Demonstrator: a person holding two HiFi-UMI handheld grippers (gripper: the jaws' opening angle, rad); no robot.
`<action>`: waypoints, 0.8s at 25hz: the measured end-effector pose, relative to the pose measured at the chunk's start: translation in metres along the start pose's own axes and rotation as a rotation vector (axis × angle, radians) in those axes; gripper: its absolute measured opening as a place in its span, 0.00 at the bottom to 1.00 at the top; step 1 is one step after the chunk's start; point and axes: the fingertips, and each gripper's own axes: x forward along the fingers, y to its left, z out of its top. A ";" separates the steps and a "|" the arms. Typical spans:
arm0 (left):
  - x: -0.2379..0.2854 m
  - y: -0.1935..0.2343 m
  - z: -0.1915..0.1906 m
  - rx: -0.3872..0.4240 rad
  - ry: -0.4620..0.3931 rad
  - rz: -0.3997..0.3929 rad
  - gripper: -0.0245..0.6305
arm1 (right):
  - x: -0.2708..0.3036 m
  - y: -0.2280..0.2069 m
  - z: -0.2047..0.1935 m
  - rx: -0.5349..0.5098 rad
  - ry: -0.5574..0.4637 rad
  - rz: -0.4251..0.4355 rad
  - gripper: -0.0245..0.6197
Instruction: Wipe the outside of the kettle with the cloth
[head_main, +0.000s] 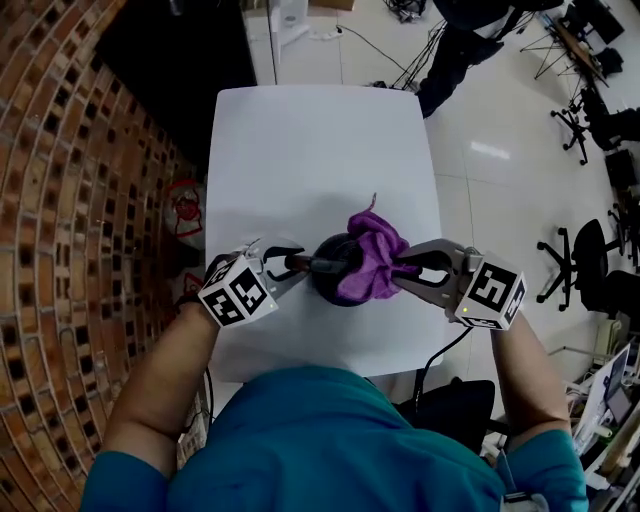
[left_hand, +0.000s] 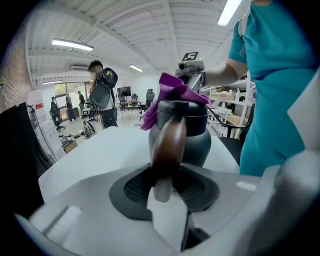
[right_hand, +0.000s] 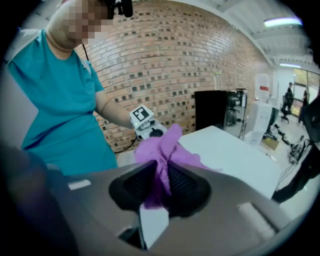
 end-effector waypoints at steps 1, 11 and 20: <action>0.000 0.000 0.000 -0.002 0.004 0.000 0.20 | -0.003 0.002 -0.007 0.024 -0.012 -0.008 0.16; -0.002 0.001 -0.005 0.014 0.060 0.005 0.20 | 0.008 0.004 -0.068 0.495 -0.377 -0.139 0.15; 0.002 -0.002 -0.004 0.064 0.117 -0.008 0.20 | 0.039 -0.063 -0.030 0.273 -0.305 0.170 0.13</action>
